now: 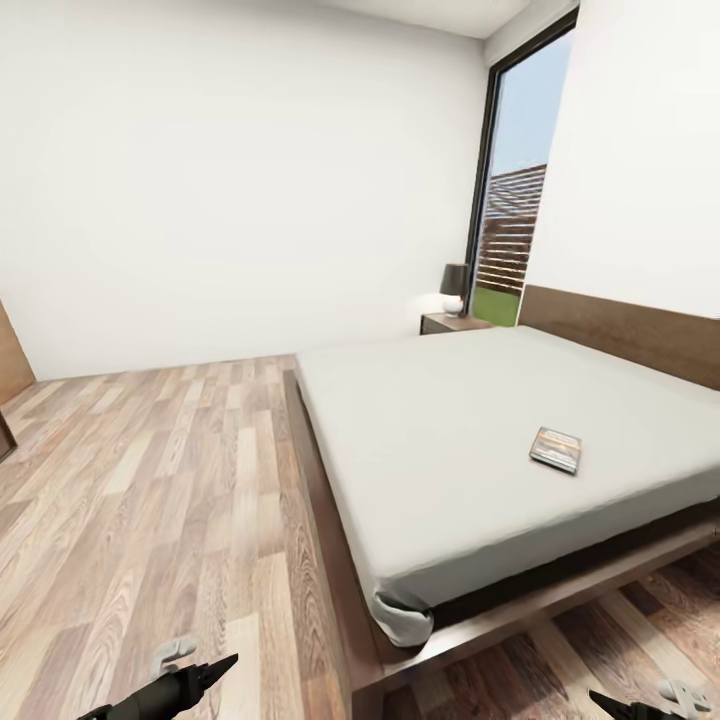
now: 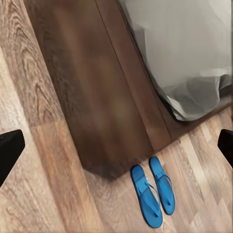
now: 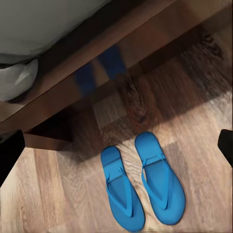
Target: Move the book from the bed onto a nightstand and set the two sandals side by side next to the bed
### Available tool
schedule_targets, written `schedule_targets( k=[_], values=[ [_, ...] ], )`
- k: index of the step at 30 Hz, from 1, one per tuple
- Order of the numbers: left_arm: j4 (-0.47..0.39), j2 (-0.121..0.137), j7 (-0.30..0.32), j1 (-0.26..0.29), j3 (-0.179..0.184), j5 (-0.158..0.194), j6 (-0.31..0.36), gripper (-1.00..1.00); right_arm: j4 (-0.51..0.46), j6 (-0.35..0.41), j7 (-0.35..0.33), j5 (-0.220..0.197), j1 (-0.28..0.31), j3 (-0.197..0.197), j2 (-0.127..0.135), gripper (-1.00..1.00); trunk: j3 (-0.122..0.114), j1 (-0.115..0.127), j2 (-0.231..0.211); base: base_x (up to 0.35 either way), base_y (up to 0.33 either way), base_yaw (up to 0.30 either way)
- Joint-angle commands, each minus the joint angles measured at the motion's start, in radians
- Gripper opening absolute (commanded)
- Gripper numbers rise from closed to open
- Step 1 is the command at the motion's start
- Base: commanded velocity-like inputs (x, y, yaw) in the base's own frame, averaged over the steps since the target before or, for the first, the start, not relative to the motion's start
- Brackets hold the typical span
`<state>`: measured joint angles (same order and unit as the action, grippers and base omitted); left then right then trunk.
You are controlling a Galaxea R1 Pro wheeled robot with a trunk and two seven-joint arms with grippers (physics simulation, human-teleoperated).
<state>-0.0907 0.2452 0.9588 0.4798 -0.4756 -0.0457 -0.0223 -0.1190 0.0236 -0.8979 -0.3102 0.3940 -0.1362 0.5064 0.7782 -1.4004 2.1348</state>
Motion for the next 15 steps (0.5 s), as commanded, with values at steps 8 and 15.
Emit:
schedule_targets(
  k=[8, 15],
  values=[
    [0.0, 0.0, 0.0, 0.0, -0.005, -0.005, -0.002, 1.0, 0.001, 0.003, -0.004, 0.005, 0.001, -0.008, 0.0, 1.0, 0.001, 0.0, 0.0, 0.0, 0.0, -0.276],
    [0.0, -0.002, 0.0, 0.0, -0.004, -0.005, -0.002, 1.0, 0.001, 0.003, -0.004, 0.005, 0.002, -0.008, 0.0, 1.0, 0.001, 0.0, 0.0, 0.0, 0.0, -0.279]
  ],
)
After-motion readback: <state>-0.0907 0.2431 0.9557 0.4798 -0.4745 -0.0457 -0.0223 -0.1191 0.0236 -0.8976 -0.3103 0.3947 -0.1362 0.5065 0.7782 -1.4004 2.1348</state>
